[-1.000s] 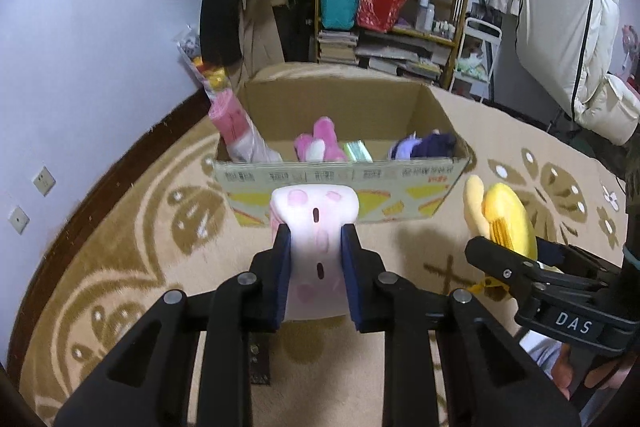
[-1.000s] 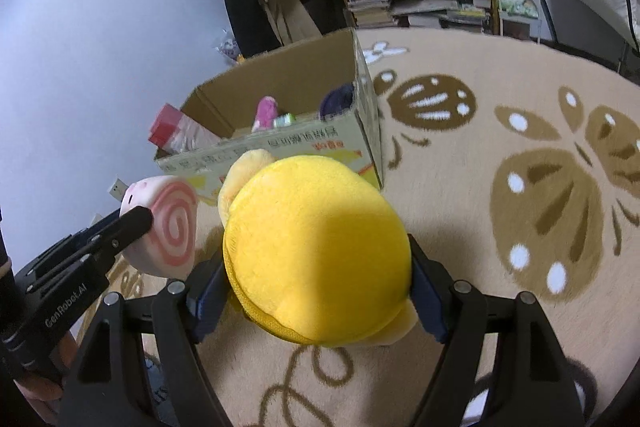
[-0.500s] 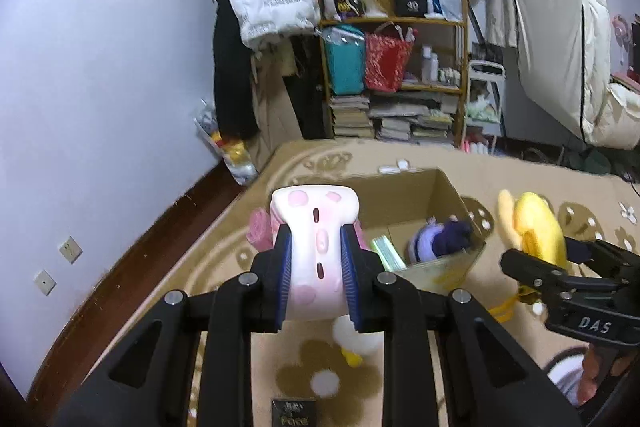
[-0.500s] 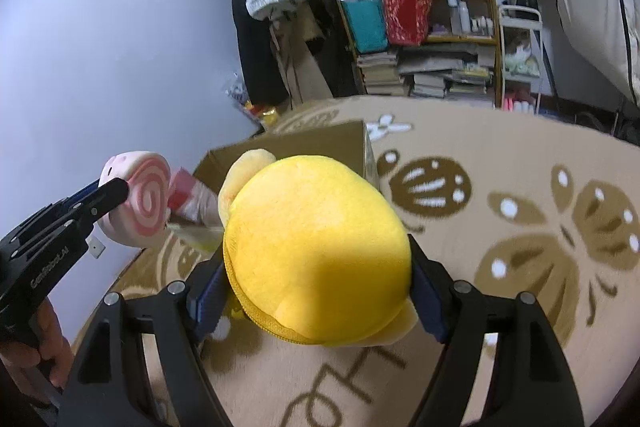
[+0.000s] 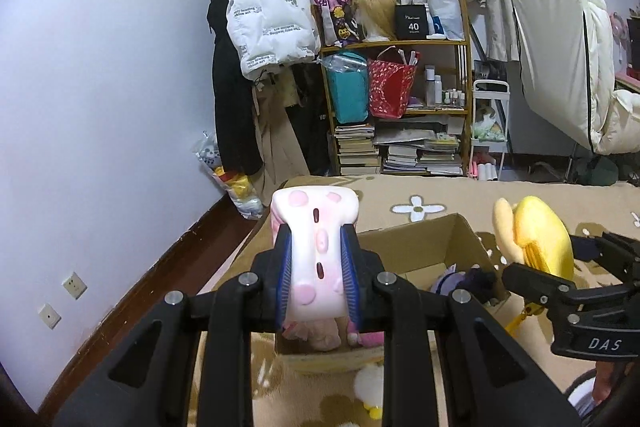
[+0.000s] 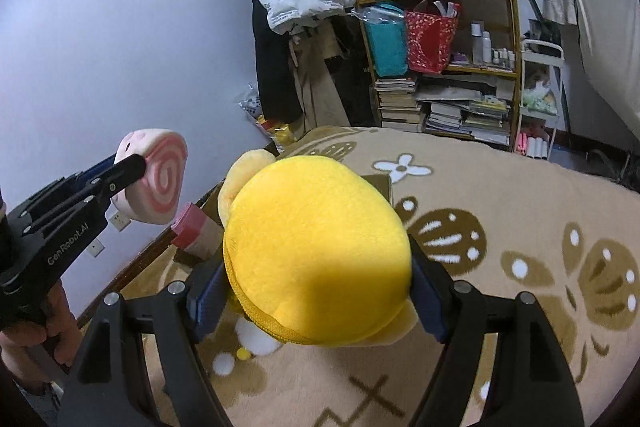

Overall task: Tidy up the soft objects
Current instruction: 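Carry the pig cushion and yellow plush over the box and release both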

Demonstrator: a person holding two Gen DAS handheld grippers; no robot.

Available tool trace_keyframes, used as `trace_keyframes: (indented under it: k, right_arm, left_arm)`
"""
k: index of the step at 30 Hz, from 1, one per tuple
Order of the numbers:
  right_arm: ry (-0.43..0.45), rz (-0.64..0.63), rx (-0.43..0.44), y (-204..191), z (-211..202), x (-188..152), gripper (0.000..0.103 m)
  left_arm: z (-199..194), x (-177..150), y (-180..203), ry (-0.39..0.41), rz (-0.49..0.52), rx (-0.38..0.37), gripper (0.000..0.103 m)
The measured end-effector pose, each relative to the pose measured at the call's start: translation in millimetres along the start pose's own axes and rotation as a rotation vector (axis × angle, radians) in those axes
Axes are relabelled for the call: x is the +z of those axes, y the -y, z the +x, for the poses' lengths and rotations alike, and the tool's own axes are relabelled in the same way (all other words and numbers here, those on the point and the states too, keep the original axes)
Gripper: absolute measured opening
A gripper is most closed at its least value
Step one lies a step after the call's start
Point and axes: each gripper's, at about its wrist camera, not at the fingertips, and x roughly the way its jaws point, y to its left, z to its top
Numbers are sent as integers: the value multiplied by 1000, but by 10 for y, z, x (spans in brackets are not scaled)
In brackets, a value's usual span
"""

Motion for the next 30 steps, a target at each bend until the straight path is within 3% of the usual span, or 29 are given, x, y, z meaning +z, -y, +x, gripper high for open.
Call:
trace_keyframes:
  k: [18,30]
  right_arm:
    - [3,-83,-28,57,486,363,82]
    - [-17,-104,-21,66,707,319,82]
  left_arm:
    - [486,-114,133,-73,8,-39,23]
    - [699,-228,92,-145,-40,-53,24]
